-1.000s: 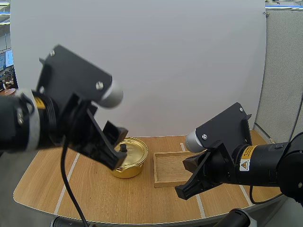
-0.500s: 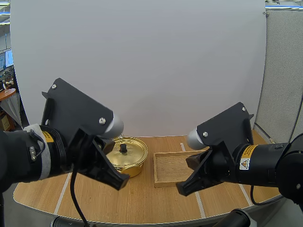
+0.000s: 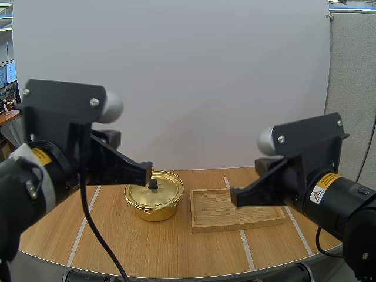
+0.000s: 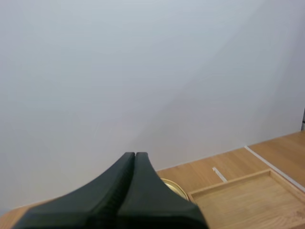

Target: Open the pot, put the pineapple inside, and close it

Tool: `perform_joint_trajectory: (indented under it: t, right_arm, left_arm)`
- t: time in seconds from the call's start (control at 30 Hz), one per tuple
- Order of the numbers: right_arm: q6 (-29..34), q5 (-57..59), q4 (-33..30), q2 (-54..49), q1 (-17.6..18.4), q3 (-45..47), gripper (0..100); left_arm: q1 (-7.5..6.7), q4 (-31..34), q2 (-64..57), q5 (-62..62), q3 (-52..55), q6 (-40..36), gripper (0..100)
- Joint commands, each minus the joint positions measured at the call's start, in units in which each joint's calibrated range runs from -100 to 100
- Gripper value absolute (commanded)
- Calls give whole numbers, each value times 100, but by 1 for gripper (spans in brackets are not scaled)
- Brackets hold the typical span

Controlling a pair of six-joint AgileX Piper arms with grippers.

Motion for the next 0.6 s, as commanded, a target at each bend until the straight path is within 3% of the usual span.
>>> perform_joint_trajectory:
  t: [0.0,0.27,0.4,0.57]
  right_arm:
    - [17,-922,64,-29,-179,15,0]
    - [17,-2696,54,-29,-173,837,0]
    - [17,-4002,54,-29,-173,1675,0]
    - [17,-4500,54,-29,-173,2441,0]
  left_arm:
    - [14,39,-174,-1163,12,-175,0]
    - [14,39,-172,-4493,1200,-175,0]
    - [14,39,-172,-4851,1884,-175,0]
    - [14,39,-172,-4851,2530,-162,0]
